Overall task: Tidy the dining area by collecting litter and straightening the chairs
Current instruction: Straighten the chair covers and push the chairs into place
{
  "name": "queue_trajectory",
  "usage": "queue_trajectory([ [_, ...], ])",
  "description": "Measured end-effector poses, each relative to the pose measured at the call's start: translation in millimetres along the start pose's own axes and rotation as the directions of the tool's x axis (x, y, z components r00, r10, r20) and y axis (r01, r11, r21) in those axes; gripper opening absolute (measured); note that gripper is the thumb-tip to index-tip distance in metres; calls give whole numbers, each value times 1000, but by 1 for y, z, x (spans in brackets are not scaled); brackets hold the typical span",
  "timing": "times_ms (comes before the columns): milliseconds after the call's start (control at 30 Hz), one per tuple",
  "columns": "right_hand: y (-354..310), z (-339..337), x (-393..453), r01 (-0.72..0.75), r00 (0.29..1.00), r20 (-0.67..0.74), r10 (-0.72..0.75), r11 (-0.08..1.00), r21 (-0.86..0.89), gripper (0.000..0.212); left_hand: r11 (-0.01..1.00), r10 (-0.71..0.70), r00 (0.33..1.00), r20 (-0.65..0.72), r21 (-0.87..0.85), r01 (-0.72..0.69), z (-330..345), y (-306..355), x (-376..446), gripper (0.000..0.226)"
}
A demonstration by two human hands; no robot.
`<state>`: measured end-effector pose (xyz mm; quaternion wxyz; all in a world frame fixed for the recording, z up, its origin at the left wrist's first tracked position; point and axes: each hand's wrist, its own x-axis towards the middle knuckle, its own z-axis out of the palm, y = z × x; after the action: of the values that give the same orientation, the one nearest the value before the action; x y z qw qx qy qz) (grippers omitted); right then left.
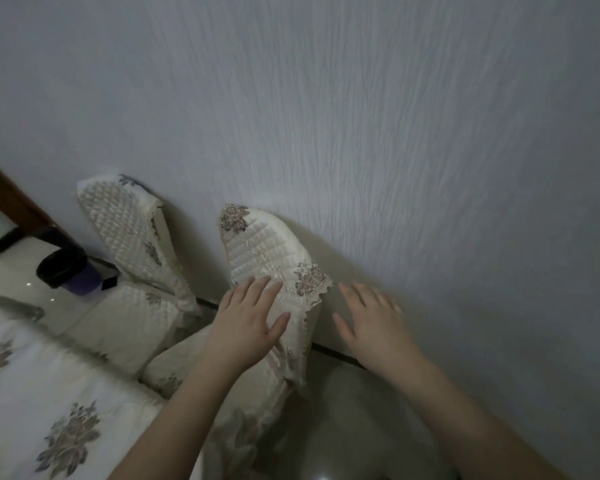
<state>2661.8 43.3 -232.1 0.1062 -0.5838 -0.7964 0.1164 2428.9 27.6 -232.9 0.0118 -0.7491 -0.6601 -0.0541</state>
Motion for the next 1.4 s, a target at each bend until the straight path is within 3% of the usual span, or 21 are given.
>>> queue_trajectory([
  [233, 0, 11, 71, 146, 989, 19, -146, 989, 26, 55, 996, -84, 996, -4, 15, 84, 13, -11, 29, 64],
  [433, -6, 34, 114, 168, 984, 64, -167, 986, -5, 60, 1000, -21, 1000, -16, 10, 21, 27, -43, 71, 68],
  [833, -32, 80, 185, -3, 996, 85, 11, 995, -96, 74, 951, 301, 950, 85, 43, -305, 74, -131, 210, 82],
  [967, -39, 97, 196, -104, 978, 180, 108, 994, -29, 86, 952, 292, 946, 141, 58, -302, 88, -153, 244, 89],
  [1100, -42, 104, 209, -216, 947, 259, 192, 974, 66, 95, 957, 290, 951, 104, -4, -291, 96, -159, 271, 94],
  [1400, -27, 115, 220, -192, 950, 288, 118, 951, 243, 87, 933, 358, 927, 109, -69, -353, 105, -165, 304, 103],
])
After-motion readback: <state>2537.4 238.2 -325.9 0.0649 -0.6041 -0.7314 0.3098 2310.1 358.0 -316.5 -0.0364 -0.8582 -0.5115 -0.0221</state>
